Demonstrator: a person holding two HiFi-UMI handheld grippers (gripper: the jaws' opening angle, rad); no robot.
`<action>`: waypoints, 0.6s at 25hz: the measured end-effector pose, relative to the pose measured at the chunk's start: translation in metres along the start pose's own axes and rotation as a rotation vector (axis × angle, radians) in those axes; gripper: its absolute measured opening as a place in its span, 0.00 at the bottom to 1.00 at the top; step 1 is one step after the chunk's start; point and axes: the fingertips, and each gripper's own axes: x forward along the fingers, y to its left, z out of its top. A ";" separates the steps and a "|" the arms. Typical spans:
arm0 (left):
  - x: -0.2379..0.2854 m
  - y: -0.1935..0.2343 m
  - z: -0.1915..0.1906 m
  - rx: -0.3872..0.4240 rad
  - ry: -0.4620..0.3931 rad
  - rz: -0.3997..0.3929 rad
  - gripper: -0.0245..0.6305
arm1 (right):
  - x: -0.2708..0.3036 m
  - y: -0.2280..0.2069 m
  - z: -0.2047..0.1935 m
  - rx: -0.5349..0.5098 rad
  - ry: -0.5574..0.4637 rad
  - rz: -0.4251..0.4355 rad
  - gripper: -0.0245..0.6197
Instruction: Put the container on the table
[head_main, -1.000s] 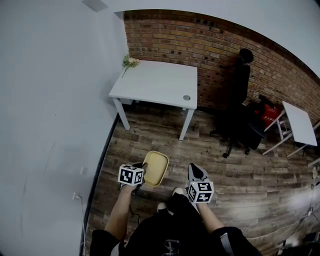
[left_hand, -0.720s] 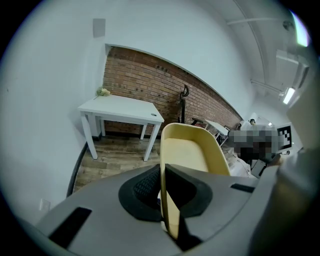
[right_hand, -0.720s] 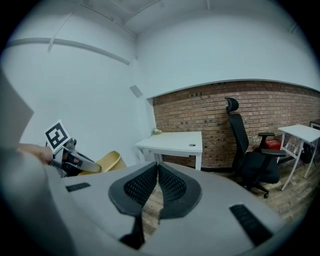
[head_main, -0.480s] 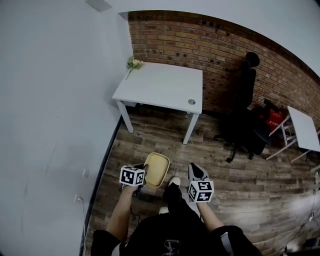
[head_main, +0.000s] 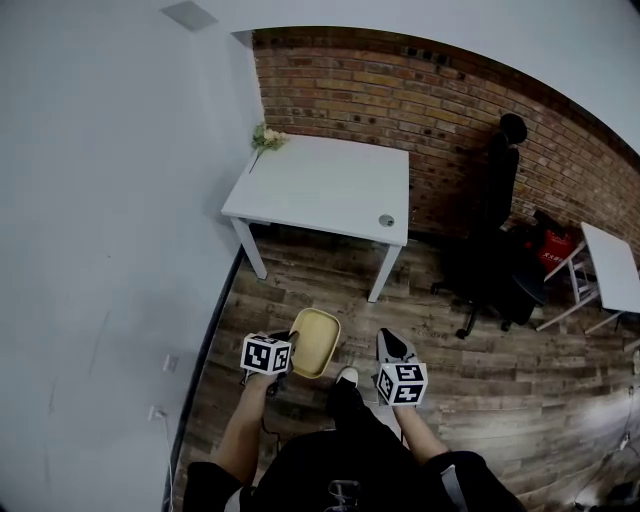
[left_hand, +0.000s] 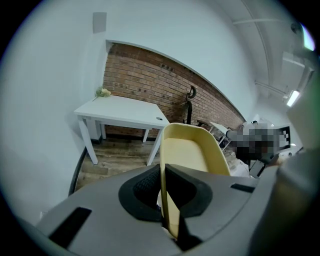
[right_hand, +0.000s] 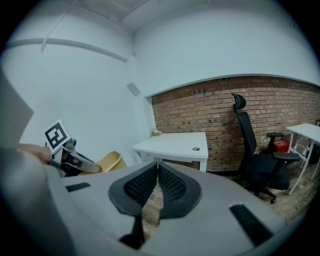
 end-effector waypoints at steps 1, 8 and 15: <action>0.003 0.003 0.006 -0.002 0.002 0.003 0.07 | 0.007 -0.002 0.004 0.003 0.001 0.003 0.08; 0.024 0.023 0.046 -0.025 0.005 0.034 0.07 | 0.056 -0.017 0.029 -0.002 0.019 0.047 0.08; 0.047 0.050 0.084 -0.048 0.014 0.066 0.07 | 0.114 -0.032 0.056 -0.007 0.023 0.085 0.08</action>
